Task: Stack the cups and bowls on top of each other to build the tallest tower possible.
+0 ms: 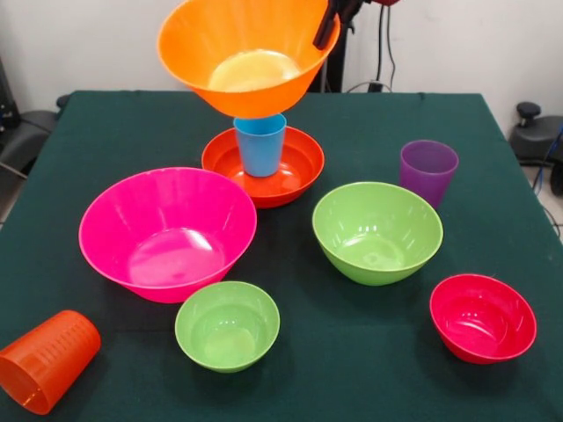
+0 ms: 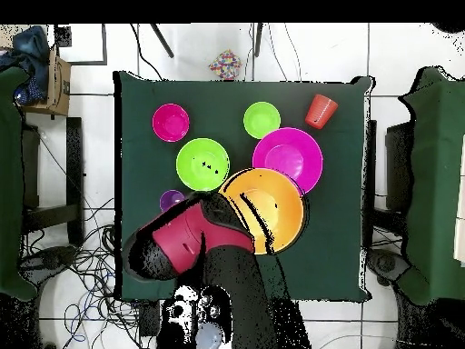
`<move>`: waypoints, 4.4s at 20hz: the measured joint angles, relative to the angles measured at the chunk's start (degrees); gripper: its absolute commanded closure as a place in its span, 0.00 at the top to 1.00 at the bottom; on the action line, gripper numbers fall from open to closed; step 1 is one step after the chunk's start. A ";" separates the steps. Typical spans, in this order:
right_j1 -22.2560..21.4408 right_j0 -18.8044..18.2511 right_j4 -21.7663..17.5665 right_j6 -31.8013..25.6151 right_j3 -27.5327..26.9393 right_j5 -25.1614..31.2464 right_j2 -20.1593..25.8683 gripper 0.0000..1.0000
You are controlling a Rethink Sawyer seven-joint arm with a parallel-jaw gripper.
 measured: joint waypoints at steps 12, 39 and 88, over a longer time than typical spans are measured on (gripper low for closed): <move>3.00 3.95 0.01 3.35 -2.30 -3.83 -5.65 0.00; 5.90 6.65 0.55 3.57 -3.20 -4.33 -12.20 0.00; 7.23 10.39 5.12 3.57 -7.87 -4.32 -15.31 0.00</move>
